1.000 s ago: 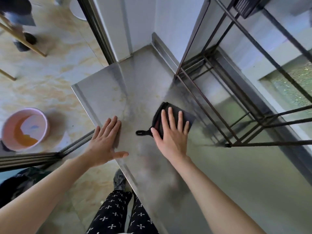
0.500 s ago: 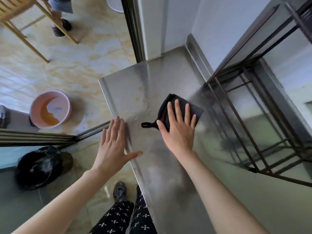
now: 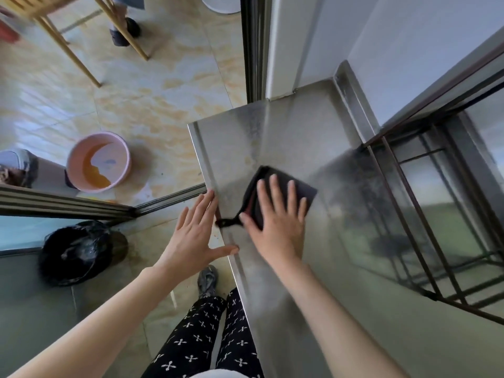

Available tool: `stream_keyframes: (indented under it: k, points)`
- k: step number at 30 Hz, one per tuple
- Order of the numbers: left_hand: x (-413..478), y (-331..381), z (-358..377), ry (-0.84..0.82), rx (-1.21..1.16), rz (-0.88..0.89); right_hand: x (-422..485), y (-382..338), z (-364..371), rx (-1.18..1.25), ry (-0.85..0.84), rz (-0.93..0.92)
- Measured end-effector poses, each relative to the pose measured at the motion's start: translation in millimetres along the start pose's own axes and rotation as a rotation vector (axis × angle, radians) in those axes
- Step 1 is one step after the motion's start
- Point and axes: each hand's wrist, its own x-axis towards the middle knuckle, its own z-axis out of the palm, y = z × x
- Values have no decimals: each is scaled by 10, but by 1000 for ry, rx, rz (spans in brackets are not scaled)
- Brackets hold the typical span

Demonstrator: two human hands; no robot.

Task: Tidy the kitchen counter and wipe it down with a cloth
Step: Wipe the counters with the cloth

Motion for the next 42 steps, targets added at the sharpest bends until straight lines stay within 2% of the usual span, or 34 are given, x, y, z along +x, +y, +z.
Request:
stream_keyframes:
  k: [2,5,7,9,11,13,17,25,31,33,38,42]
  points:
    - [-26,-120,-37,21,36,52,-164,-115,49,-57,-25,-122]
    - [-20,-232,-157,20,72,84,-268,-26,56,-84,-11,-148]
    - [44,-294,-245,8,76,97,-345,45,40,-63,6,-53]
    - [150,-371,-323,2,78,118,-435,-15,46,-36,20,126]
    - [281,-432,-412,2,51,130,-466,-219,68,-13,16,312]
    - [406,-484,-515,10,16,119,-392,-468,91,12,5,416]
    - [702,-664,-739,69,7,146,-18,-941,159,16,-14,385]
    - [1402,-1032,-1137,-101,134,354,1073,-1405,157,18,53,544]
    - [1829,-890,-1241,-176,194,487,1244,-1114,89,-41,31,505]
    - [1895,-774,-1209,-187,214,527,1086,-895,53,-27,59,604]
    - [2035,-491,-977,-102,260,612,481,-191,-96,19,87,1011]
    - [2119,-360,-790,-47,278,594,474,-87,-112,68,181,1116]
